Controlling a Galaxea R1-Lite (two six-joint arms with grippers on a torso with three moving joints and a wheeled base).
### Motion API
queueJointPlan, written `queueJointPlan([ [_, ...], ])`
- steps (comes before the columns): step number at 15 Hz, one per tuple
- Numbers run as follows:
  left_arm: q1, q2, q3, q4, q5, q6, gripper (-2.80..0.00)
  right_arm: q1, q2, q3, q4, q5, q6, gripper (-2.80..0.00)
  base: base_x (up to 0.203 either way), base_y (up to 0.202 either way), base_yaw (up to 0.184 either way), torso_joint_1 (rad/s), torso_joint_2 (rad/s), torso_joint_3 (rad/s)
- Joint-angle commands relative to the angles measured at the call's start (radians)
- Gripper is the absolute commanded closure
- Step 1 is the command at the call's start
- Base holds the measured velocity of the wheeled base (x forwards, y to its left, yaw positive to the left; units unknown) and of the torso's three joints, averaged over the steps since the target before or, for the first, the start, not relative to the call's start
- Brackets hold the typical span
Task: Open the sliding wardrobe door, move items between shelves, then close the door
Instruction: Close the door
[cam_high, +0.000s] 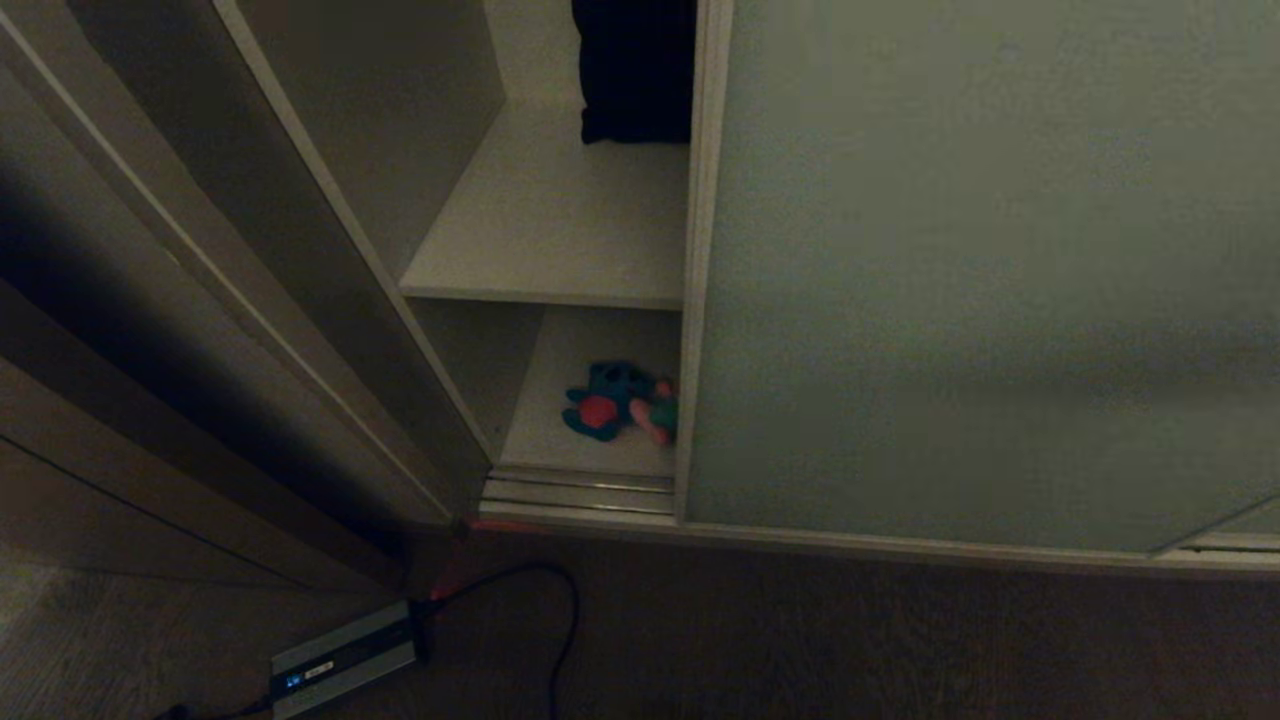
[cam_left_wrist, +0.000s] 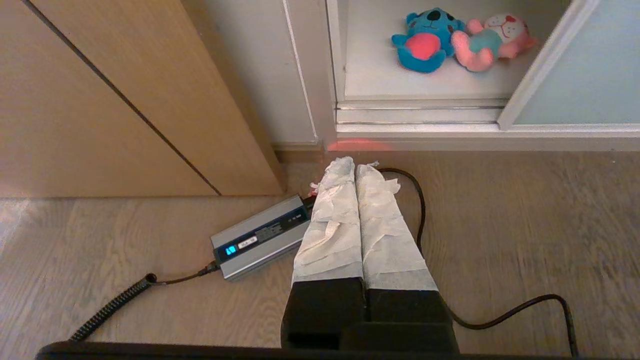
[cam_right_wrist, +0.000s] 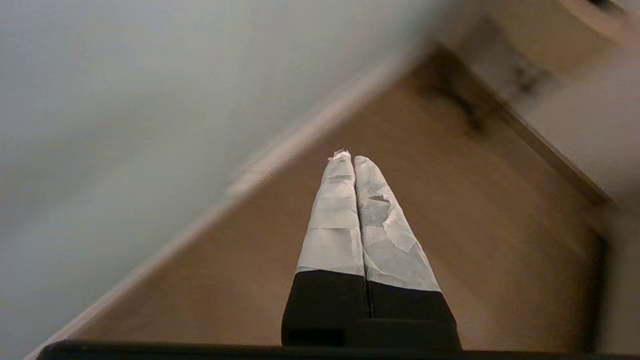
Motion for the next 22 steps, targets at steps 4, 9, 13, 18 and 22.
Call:
queueJointPlan([
  [4, 0.000, 0.002, 0.000, 0.000, 0.000, 0.001, 0.00, -0.178, 0.422, -0.226, -0.084, 0.078, 0.017, 0.00, 0.000, 0.000, 0.000, 0.000, 0.00, 0.000],
  [9, 0.000, 0.002, 0.000, 0.000, 0.000, 0.001, 0.00, -0.225, 0.726, -0.641, -0.112, 0.316, 0.165, 0.00, 0.000, 0.000, 0.000, 0.000, 0.00, 0.000],
  [13, 0.000, 0.002, 0.000, 0.000, 0.000, 0.001, 0.00, -0.227, 0.893, -0.781, -0.116, 0.531, 0.208, 0.00, 0.000, 0.000, 0.000, 0.000, 0.00, 0.000],
  [18, 0.000, 0.002, 0.000, 0.000, 0.000, 0.001, 0.00, -0.166, 0.961, -0.792, -0.112, 0.672, 0.253, 0.00, 0.000, 0.000, 0.000, 0.000, 0.00, 0.000],
  [22, 0.000, 0.002, 0.000, 0.000, 0.000, -0.001, 0.00, -0.101, 1.011, -0.852, -0.115, 0.679, 0.345, 0.00, 0.000, 0.000, 0.000, 0.000, 0.00, 0.000],
])
